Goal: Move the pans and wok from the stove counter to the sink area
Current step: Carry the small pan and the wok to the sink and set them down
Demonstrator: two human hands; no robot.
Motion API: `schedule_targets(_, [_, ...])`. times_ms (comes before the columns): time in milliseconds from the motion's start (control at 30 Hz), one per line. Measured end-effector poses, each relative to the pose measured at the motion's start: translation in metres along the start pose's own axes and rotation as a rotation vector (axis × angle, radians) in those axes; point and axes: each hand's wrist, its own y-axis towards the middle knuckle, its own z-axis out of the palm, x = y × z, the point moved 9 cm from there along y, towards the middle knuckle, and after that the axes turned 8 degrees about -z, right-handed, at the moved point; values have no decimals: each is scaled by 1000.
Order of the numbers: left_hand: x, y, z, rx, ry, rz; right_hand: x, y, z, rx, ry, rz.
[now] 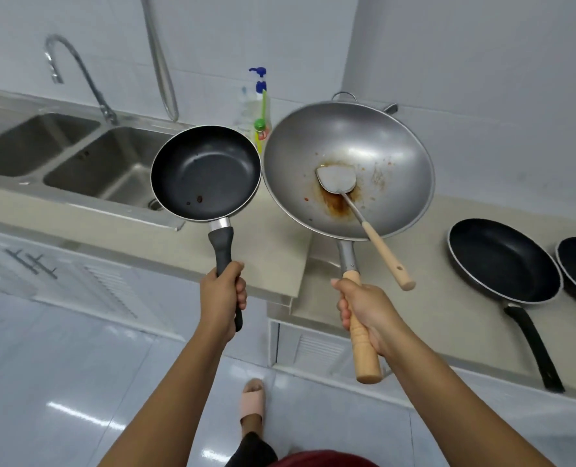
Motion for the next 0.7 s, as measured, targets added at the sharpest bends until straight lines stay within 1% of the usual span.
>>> schedule_targets(133, [-1,-27,-50,-125,-44,34,-4,-9,33,97,-61,-5])
schedule_targets(333, [-4,-62,-131,-328,-124,70,-7,-23,102,250,-151,-18])
schedule_targets(533, [-11,-88,-217,-493,-219,115,-14,-41,193,420,-255,-35])
schedule_targets(700, [-17,-104,-299,-614,-250,132,-21,-68,280,552,-300,-29])
